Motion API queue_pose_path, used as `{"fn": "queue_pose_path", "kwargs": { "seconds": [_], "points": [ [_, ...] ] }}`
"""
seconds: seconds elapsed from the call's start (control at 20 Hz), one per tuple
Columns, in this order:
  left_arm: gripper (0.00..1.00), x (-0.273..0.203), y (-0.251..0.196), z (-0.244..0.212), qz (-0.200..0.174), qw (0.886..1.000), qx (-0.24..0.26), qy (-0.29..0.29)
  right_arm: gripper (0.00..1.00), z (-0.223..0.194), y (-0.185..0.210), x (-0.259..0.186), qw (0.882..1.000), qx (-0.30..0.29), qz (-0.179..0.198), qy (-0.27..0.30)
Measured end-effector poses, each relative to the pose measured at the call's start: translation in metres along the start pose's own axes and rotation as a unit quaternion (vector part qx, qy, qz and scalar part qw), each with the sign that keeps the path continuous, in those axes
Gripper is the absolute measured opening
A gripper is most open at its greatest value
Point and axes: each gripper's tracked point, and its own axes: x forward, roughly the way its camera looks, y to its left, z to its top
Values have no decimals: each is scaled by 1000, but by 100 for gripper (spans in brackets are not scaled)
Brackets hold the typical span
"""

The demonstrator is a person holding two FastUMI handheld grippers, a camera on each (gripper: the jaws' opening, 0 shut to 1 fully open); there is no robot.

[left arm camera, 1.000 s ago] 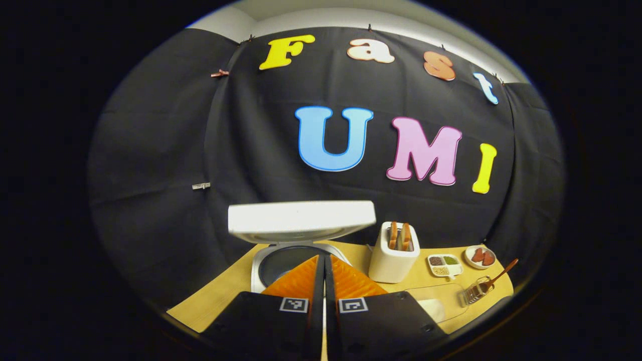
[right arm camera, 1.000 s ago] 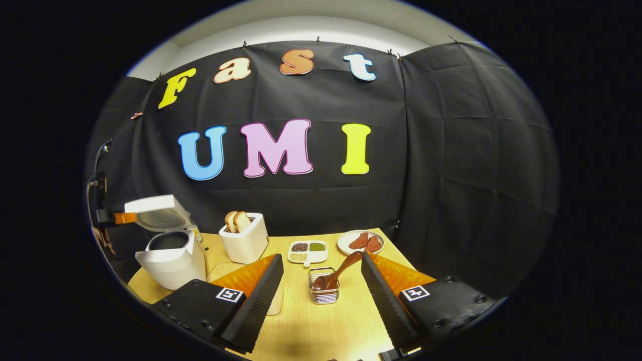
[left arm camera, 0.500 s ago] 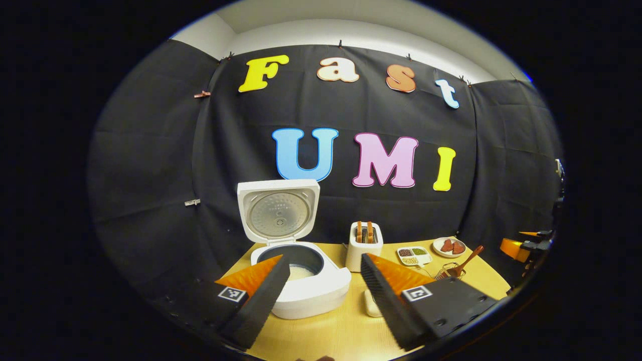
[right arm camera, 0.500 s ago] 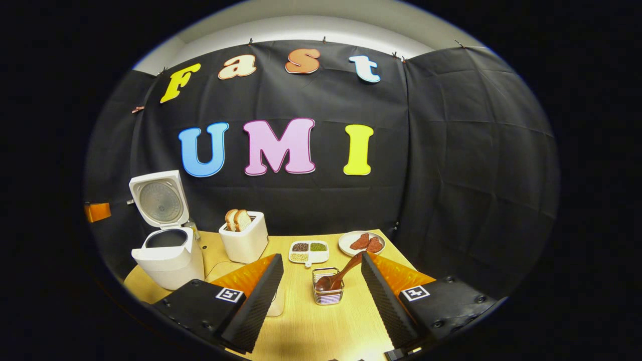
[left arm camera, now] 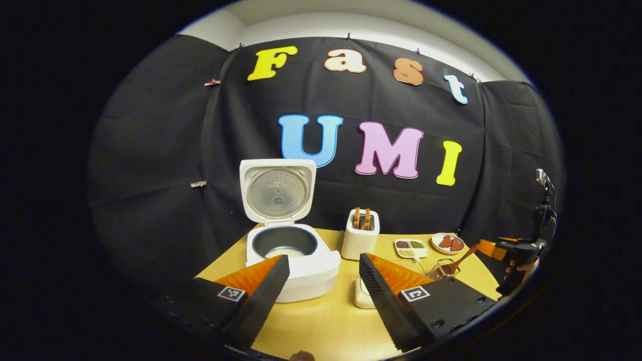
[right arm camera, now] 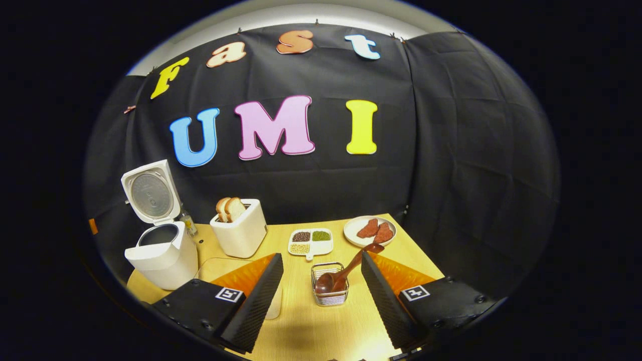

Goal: Close the left gripper, press the button to open the rice cooker; take a wooden spoon from the chopstick holder with the right hand, scoop a spoonful of rice and pour it into the rice cooker, then put the wooden spoon back into the chopstick holder.

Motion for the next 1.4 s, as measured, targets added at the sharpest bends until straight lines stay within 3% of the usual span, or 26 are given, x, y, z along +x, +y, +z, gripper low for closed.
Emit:
{"fn": "queue_pose_path", "kwargs": {
  "seconds": [0.15, 0.45, 0.9, 1.1, 1.15, 1.25, 1.4],
  "points": [
    [96, 1, 5, -7, 42, 999, -7, 13, 98, -18, -19, 27, 1000, 9, 0, 29],
    [96, 2, -16, -30, 83, 995, -25, 49, 99, -66, -51, 87, 994, 57, 4, 88],
    [96, 1, -72, -77, 76, 992, 9, 103, 96, -70, -52, 164, 994, 80, 35, 59],
    [96, 2, -85, -83, 77, 992, 12, 104, 80, -78, -37, 169, 993, 74, 58, 72],
    [96, 0, -87, -83, 75, 992, 10, 102, 58, -76, -37, 169, 994, 62, 56, 68],
    [96, -2, -88, -82, 75, 992, 7, 97, 31, -72, -35, 167, 994, 62, 58, 68],
    [96, -7, -85, -79, 70, 994, 3, 88, 24, -62, -26, 156, 994, 67, 63, 66]
  ]
}}
